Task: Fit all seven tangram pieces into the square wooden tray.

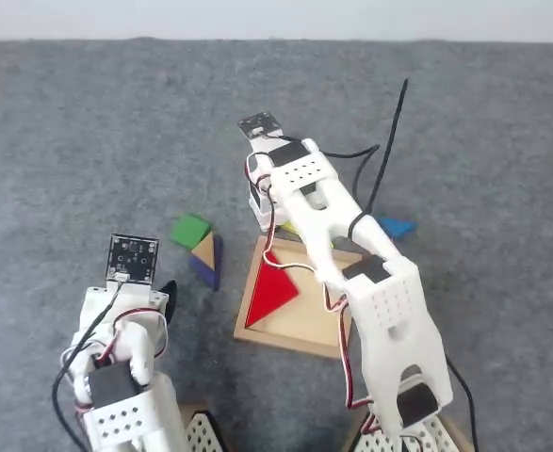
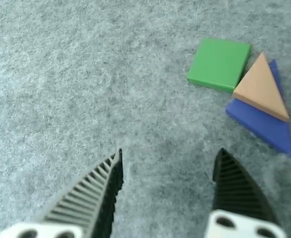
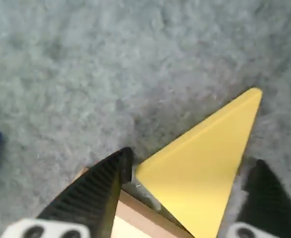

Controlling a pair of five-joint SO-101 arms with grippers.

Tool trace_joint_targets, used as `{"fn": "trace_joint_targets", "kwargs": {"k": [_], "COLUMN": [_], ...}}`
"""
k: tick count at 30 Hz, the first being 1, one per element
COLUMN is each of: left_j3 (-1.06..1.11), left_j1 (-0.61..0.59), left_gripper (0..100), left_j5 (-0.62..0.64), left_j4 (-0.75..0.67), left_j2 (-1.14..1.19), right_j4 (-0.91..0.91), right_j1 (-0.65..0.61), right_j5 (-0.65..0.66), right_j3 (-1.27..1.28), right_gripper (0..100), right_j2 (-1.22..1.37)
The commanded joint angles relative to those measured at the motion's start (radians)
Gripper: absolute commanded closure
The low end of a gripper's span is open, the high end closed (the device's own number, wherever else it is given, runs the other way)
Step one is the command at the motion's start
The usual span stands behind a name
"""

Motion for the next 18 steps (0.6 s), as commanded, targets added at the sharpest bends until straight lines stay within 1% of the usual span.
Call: {"fn": "trace_joint_targets", "kwargs": {"k": [1,5,10,14,18], "left_j3": [-0.007,-0.007,-0.007,-0.007,-0.007], "left_j1": [0.002,0.002,0.002,0.002,0.002], "left_gripper": [72,72,72,72,72], "left_j5": [-0.011,-0.011,-0.011,-0.011,-0.011], "left_j4": [-0.003,-0.003,-0.003,-0.003,-0.003], "left_j2": [0.005,0.005,0.005,0.005,0.005], "right_j4": [-0.027,-0.024,-0.01,0.073,0.213], "right_j1": [0.028,0.027,0.031,0.031,0.03], "right_j5": [-0.011,-0.051,-0.049,0.021,0.084], "right_j3": [-0.038,-0.038,-0.038,-0.064,-0.15], "right_gripper": [74.5,74.9,74.9,75.0,75.0], "right_j2": [-0.004,-0.004,-0.015,-0.044,-0.093]}}
